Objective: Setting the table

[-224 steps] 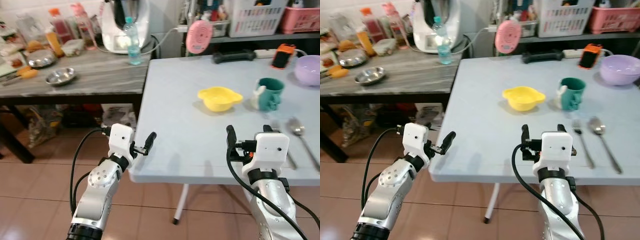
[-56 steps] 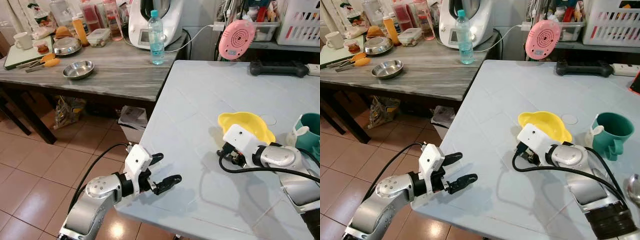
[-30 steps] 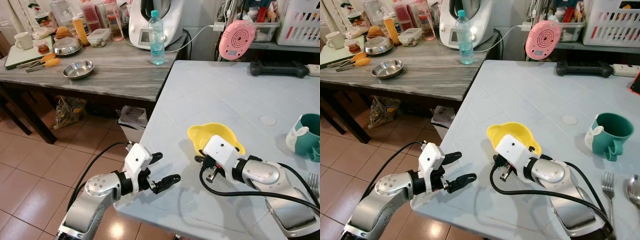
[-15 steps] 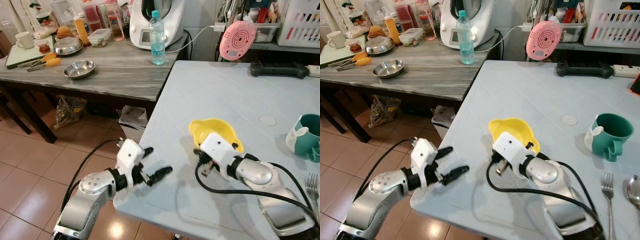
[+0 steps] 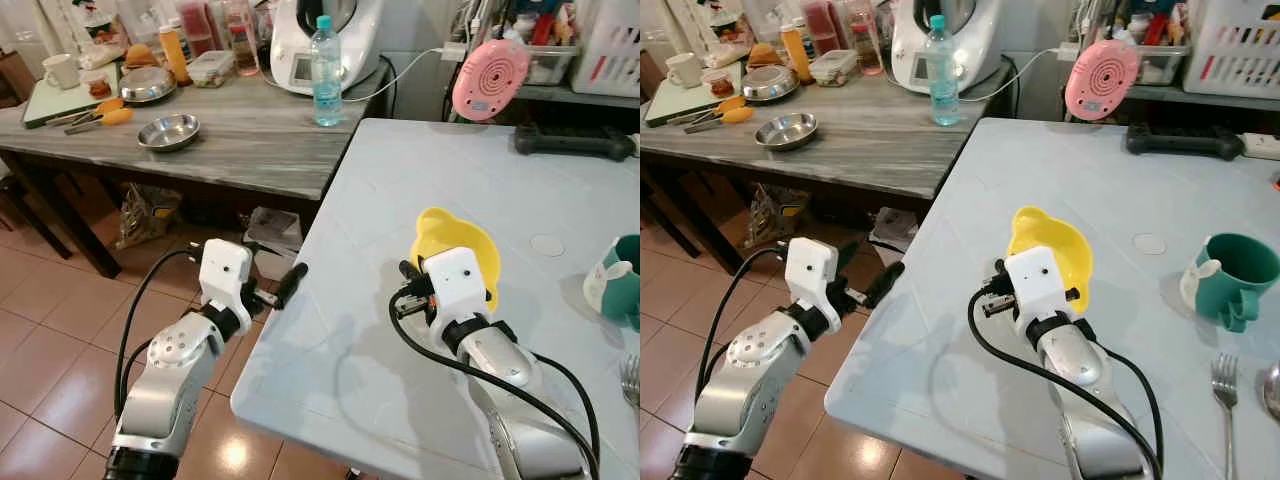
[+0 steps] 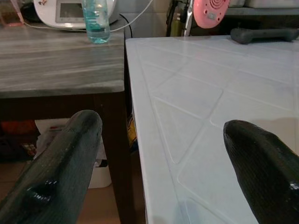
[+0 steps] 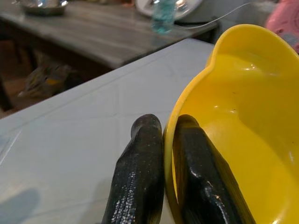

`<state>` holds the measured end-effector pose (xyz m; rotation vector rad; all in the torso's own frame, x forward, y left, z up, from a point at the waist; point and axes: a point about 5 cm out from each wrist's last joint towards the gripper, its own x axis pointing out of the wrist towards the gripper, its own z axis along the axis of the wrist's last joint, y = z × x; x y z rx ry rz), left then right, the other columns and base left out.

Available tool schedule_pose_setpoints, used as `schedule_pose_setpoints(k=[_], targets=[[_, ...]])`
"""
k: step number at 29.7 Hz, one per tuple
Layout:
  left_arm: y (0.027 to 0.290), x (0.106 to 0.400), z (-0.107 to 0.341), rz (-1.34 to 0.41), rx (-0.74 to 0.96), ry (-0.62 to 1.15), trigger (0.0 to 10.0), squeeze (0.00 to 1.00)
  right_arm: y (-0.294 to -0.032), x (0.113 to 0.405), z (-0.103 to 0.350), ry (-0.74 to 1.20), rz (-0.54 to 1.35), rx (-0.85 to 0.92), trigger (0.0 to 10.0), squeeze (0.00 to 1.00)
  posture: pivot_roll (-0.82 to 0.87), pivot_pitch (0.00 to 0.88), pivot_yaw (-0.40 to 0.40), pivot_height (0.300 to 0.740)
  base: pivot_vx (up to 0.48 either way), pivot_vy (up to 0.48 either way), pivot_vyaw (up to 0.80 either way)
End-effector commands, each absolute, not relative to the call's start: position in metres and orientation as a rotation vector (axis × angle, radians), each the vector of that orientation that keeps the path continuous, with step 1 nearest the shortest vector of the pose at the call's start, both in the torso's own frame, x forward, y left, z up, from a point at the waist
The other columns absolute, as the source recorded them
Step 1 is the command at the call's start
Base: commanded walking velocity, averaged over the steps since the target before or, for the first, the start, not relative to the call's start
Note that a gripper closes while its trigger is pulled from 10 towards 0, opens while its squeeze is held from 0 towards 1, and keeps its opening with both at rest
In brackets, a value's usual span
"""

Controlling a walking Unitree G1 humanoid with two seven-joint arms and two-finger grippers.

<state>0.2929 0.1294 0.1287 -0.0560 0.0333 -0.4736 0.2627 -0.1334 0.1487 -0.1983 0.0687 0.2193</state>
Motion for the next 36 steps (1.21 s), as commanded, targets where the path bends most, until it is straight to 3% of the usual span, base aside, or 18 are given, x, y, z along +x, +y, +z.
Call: schedule_pose_setpoints(k=[1, 19, 36], targets=[[0.134, 0.295, 0.126, -0.442, -0.045, 0.047, 10.0, 0.00, -0.134, 0.261, 0.158, 0.021, 0.189, -0.182, 10.0, 0.00, -0.12, 0.017, 0.100, 0.740, 0.000, 0.000, 0.00], [0.133, 0.304, 0.127, -0.424, -0.069, 0.032, 10.0, 0.00, -0.144, 0.266, 0.158, 0.025, 0.105, -0.161, 10.0, 0.00, -0.13, 0.008, 0.084, 0.740, 0.000, 0.000, -0.40], [0.132, 0.303, 0.120, -0.420, -0.078, 0.041, 10.0, 0.00, -0.149, 0.269, 0.161, 0.018, 0.087, -0.175, 10.0, 0.00, -0.14, 0.008, 0.071, 0.740, 0.000, 0.356, 0.00]])
